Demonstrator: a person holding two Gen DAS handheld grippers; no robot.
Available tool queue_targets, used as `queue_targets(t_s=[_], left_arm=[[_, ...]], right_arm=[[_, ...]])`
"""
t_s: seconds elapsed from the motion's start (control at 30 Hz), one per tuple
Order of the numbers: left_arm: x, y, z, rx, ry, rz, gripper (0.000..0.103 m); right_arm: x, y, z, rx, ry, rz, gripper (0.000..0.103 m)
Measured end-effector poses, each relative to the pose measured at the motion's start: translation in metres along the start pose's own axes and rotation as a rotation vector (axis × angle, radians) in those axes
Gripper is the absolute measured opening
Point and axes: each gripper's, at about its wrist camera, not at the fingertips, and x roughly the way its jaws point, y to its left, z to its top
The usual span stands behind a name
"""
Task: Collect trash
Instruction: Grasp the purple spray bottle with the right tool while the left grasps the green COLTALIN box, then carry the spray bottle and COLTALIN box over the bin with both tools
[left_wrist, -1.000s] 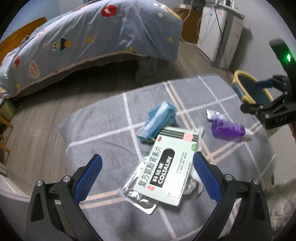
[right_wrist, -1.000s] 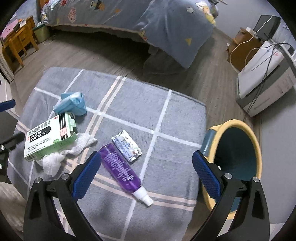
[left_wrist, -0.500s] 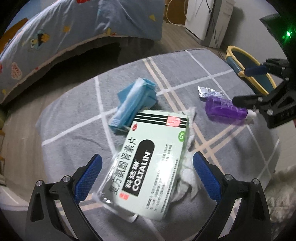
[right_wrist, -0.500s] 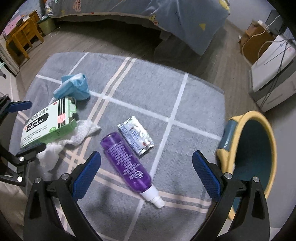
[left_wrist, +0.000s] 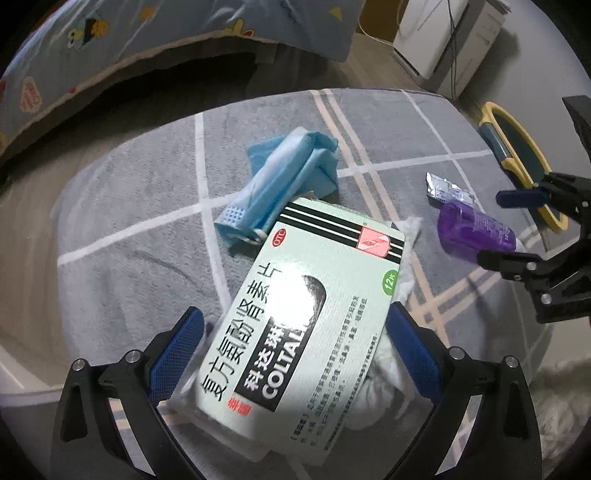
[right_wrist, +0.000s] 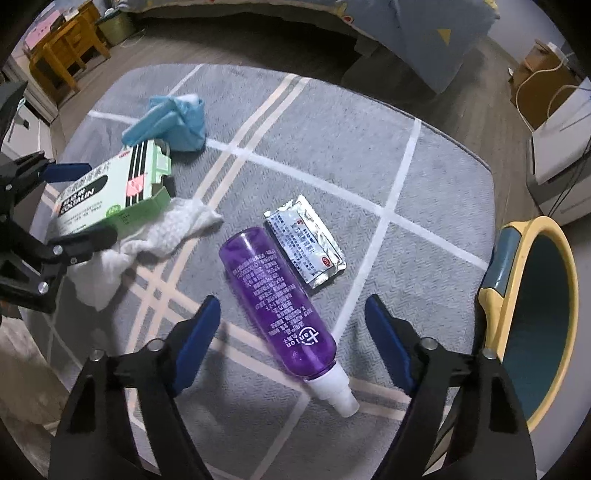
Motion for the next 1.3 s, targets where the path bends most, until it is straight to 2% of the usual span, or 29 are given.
queue_targets(t_s=[0.07, 0.2, 0.27, 0.47, 0.67, 0.8, 0.97, 1.3], left_arm=[[0.001, -0.002, 0.001, 0.010, -0.002, -0.001, 0.097], [0.004, 0.000, 0.003, 0.013, 0.001, -0.011, 0.097], [0.005, 0.001, 0.005, 0.013, 0.000, -0.021, 0.095], [0.006, -0.004, 0.006, 0.027, 0.007, -0.058, 0.086], [-0.001, -0.013, 0.009, 0.074, -0.005, -0.049, 0.079], [-0.012, -0.026, 0.009, 0.127, -0.036, -0.028, 0.078], [-0.035, -0.043, 0.013, 0.186, -0.117, -0.007, 0.078], [-0.083, -0.063, 0.042, 0.200, -0.281, -0.013, 0.078]], right_arm=[[0.004, 0.002, -0.001, 0.000, 0.005, 0.010, 0.067], [0.010, 0.009, 0.000, -0.024, 0.005, 0.010, 0.064], [0.013, 0.012, 0.002, -0.031, 0.008, 0.013, 0.050], [0.014, 0.021, 0.005, -0.045, 0.017, 0.009, 0.036], [-0.001, 0.016, 0.005, -0.013, -0.008, 0.027, 0.035], [-0.017, 0.012, 0.000, 0.020, -0.044, 0.035, 0.034], [-0.041, -0.001, -0.004, 0.066, -0.095, 0.040, 0.033], [-0.093, -0.044, -0.004, 0.200, -0.239, 0.055, 0.032]])
